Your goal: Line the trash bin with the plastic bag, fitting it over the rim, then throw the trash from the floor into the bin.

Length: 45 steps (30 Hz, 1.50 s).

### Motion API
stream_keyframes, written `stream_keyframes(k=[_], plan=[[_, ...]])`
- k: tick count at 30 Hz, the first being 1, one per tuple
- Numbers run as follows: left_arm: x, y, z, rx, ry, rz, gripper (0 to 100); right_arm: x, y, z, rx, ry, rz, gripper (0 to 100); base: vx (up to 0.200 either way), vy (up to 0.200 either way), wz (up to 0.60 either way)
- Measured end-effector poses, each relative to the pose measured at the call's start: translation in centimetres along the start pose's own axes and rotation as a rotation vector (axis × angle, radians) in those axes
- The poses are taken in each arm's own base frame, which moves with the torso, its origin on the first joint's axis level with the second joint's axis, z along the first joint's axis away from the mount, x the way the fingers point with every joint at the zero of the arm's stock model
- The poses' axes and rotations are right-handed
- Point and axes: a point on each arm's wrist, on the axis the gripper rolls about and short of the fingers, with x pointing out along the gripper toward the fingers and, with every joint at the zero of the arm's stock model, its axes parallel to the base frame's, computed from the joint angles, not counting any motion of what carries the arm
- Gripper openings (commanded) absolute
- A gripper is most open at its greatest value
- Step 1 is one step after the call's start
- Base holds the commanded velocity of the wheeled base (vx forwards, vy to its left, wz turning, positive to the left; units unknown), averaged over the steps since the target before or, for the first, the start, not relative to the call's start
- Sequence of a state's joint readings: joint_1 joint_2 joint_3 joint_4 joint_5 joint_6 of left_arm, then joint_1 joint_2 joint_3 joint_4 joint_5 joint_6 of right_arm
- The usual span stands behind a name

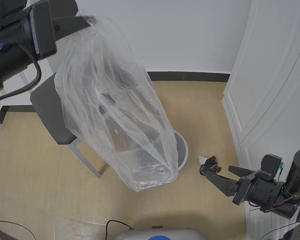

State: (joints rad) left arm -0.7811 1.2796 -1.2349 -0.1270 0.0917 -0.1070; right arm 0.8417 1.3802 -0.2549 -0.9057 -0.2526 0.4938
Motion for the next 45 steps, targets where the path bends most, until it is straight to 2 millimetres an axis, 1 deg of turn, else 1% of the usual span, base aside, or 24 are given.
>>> stream_keyframes(k=[4, 8, 11, 14, 17, 22, 28, 31, 39, 45], plan=[[0.0, -0.1, 0.6, -0.002, -0.02, 0.0, 0, 1.9, 0.9, -0.2, 0.102, -0.019, -0.028, 100, 0.0, 0.0, 0.0], [0.1, -0.1, 0.8, -0.003, -0.027, 0.001, 0, 3.7, 1.5, -0.8, 0.172, -0.011, -0.05, 100, 0.0, 0.0, 0.0], [0.2, -0.1, 0.8, -0.004, -0.032, 0.001, 0, 5.2, 2.1, -0.9, 0.243, -0.032, -0.076, 100, 0.0, 0.0, 0.0], [0.2, -0.1, 1.1, -0.008, -0.051, 0.009, 0, 6.3, 2.4, -0.8, 0.29, -0.056, -0.098, 100, 0.0, 0.0, 0.0], [0.3, -0.1, 1.2, -0.01, -0.07, 0.018, 0, 6.9, 2.8, -1.2, 0.312, -0.044, -0.102, 100, 0.0, 0.0, 0.0], [0.4, -0.1, 1.4, -0.011, -0.076, 0.021, 0, 7.2, 3.1, -2.2, 0.301, -0.006, -0.103, 100, 0.0, 0.0, 0.0], [0.7, -0.1, 1.5, -0.011, -0.079, 0.021, 0, 6.3, 2.6, -4.1, 0.21, 0.075, -0.114, 100, 0.0, 0.0, 0.0], [0.8, -0.1, 1.5, -0.011, -0.078, 0.021, 0, 5.8, 2.7, -4.7, 0.186, 0.107, -0.097, 100, 0.0, 0.0, 0.0], [0.8, -0.1, 1.6, -0.011, -0.08, 0.019, 0, 5.6, 3.0, -5.2, 0.2, 0.14, -0.063, 100, 0.0, 0.0, 0.0], [0.9, -0.2, 1.7, -0.014, -0.097, 0.017, 0, 5.6, 3.1, -5.2, 0.218, 0.137, -0.056, 100, 0.0, 0.0, 0.0]])
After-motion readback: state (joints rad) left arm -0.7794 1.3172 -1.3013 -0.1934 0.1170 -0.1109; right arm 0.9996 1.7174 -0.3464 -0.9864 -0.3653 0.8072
